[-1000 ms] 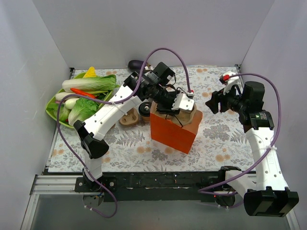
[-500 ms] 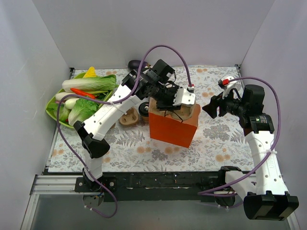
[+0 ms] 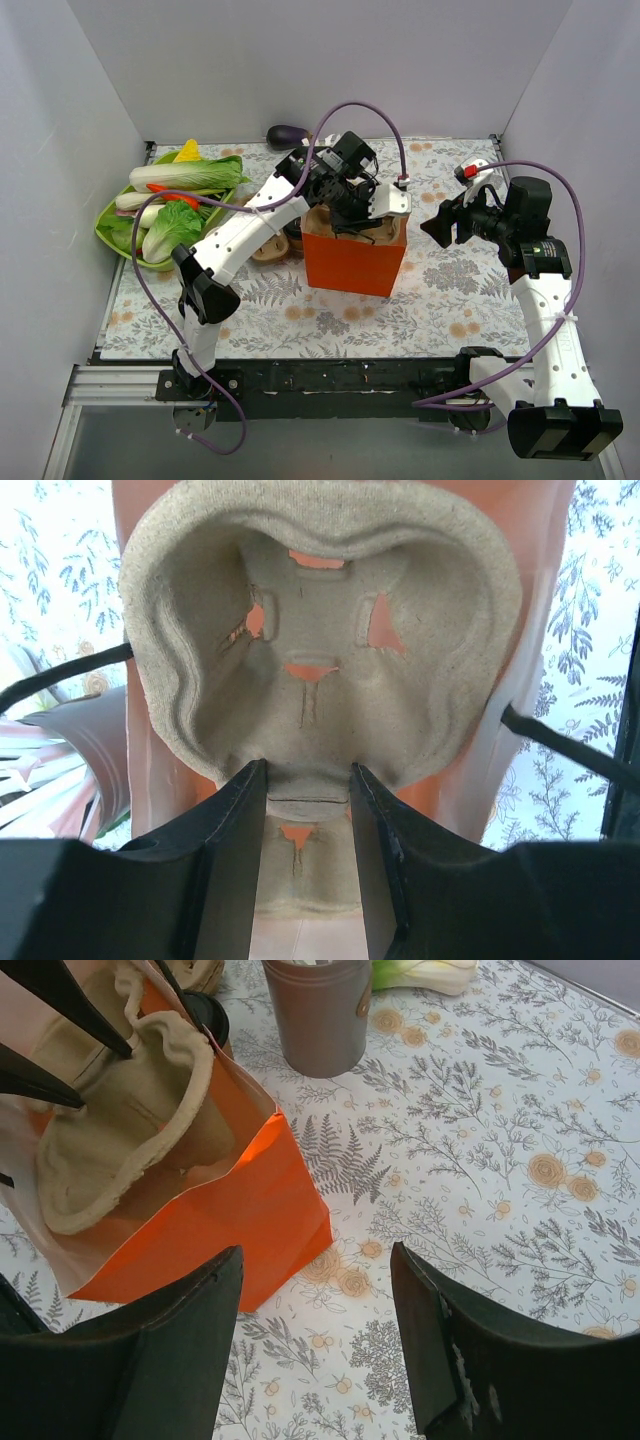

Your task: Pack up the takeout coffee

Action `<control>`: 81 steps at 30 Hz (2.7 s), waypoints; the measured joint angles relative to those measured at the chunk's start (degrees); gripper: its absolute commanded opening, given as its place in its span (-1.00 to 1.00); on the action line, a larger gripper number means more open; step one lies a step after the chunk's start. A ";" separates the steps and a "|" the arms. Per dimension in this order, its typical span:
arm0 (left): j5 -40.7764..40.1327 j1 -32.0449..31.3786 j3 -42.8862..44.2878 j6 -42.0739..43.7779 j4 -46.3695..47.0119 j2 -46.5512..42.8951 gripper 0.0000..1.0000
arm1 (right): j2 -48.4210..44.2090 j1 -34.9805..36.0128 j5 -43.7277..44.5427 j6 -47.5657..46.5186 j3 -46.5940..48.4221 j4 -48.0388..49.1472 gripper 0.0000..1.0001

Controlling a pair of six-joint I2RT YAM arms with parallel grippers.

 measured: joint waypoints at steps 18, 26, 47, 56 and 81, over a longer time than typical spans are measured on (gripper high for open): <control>-1.64 -2.14 -10.36 3.28 -0.07 -0.61 -1.00 | 0.87 0.00 -0.35 0.22 0.00 0.02 0.36; -1.75 -2.14 -13.09 2.75 -0.20 -0.57 -1.00 | 0.94 0.00 -0.33 0.20 0.00 0.02 0.36; 5.18 -2.12 -32.59 -7.04 16.41 -12.15 -1.00 | 1.57 0.00 -15.13 4.55 -0.07 0.11 0.44; 7.32 -1.84 -35.56 -8.52 23.04 -18.38 -1.00 | 2.19 0.63 -20.92 7.65 -0.76 0.46 0.53; 5.75 -1.53 -35.56 -10.03 18.14 -14.25 -1.00 | 6.40 4.52 -11.87 10.78 0.81 -0.11 0.57</control>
